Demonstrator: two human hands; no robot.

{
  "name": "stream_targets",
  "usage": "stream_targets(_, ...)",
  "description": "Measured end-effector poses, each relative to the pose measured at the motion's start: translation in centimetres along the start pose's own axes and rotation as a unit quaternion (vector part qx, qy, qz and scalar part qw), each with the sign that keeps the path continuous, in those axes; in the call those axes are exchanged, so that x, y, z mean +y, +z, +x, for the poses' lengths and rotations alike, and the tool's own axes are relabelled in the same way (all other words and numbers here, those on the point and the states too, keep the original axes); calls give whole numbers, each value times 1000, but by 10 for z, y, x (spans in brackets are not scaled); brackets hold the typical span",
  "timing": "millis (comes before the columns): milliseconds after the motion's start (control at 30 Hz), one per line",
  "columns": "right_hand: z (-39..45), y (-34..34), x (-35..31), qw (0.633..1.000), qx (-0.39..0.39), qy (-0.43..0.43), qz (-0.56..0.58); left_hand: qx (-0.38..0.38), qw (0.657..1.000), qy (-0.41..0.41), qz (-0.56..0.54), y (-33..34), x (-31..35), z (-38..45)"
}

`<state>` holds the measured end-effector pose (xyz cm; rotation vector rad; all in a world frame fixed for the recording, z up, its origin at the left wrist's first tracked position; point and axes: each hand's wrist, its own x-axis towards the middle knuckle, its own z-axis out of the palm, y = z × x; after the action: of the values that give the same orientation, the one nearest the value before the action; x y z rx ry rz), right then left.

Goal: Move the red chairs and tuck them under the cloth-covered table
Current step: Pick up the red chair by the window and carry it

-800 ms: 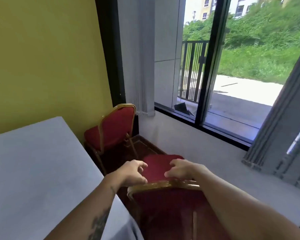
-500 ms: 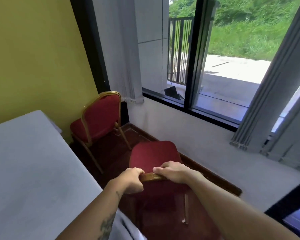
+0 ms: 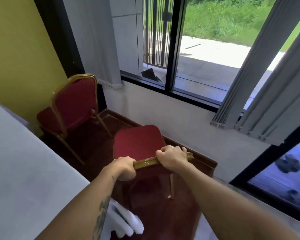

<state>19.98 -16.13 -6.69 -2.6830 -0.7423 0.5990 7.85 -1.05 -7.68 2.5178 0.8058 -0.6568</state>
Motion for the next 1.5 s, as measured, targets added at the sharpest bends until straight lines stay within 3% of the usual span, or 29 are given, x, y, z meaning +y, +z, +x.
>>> stream_targets(100,-11,10,-4,996,21,85,16,13,1000,22,-6,4,-9,-5)
stream_targets(233,-27,16,-9,948,18,249,200,20,998,43,-33,9,-28,-13)
stream_targets(333,-30,23,-11,861,40,316,397,30,997,38,-61,12,-46,-15)
stream_targets(467,-28,34,-21,687,0,326,649,35,997,37,-50,9,-49,-16)
stream_targets(567,-30,35,-37,635,-35,285,717,13,999,27,-36,5,-41,-20)
stream_targets(800,-2,18,-21,677,40,303,669,-7,1000,-14,-5,-1,-4,-16)
stream_targets(1133,91,-47,61,771,-33,222,595,-65,995,-78,2,-3,113,28)
stream_targets(1500,139,-58,57,755,-56,148,636,35,983,-141,-113,-19,149,77)
